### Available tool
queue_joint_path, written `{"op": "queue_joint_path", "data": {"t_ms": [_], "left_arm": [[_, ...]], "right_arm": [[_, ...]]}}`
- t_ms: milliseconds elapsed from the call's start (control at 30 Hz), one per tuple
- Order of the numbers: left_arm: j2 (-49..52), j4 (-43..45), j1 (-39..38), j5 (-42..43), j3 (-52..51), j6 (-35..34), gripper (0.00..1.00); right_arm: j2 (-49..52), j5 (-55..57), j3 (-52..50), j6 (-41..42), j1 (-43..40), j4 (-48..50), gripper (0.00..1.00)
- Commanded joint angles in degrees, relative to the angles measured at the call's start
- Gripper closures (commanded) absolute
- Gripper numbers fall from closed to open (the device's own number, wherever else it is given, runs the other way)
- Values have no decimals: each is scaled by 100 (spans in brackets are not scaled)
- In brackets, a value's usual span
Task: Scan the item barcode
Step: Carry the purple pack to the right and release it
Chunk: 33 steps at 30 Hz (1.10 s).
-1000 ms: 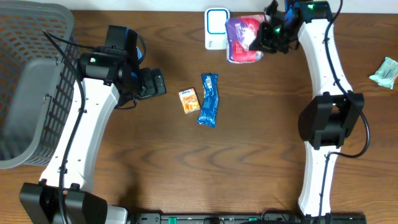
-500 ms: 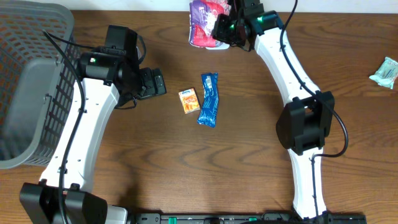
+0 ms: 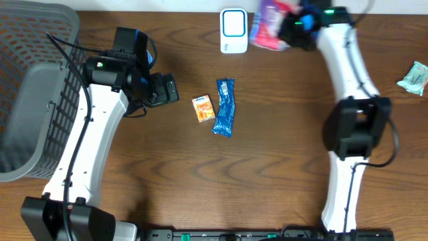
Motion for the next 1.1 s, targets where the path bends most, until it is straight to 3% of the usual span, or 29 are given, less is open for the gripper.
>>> {"op": "queue_joint_path", "data": {"t_ms": [0, 300, 500, 567, 667, 733, 767, 933, 1067], "left_arm": [[24, -20, 26, -55, 31, 35, 2], [24, -22, 26, -55, 31, 35, 2], [24, -20, 26, -55, 31, 35, 2], [24, -22, 26, -55, 31, 35, 2], [24, -20, 26, -55, 31, 35, 2], [24, -20, 26, -55, 31, 35, 2], [24, -22, 26, -55, 31, 35, 2], [24, -22, 26, -55, 31, 35, 2], [24, -22, 26, -55, 31, 35, 2]], "right_arm": [[-240, 35, 42, -385, -815, -358, 99], [-240, 103, 42, -1069, -2354, -1209, 99], [-238, 1043, 42, -1215, -3027, -1512, 91], [-238, 1292, 42, -1220, -3185, -1572, 77], [-238, 1329, 42, -1561, -3364, -1641, 24], [-238, 1349, 42, -1617, -3436, -1694, 5], [-238, 1366, 42, -1617, -3462, -1718, 1], [-238, 1191, 42, -1665, -3416, -1849, 1], [-238, -188, 42, -2468, -3217, -1958, 1]]}}
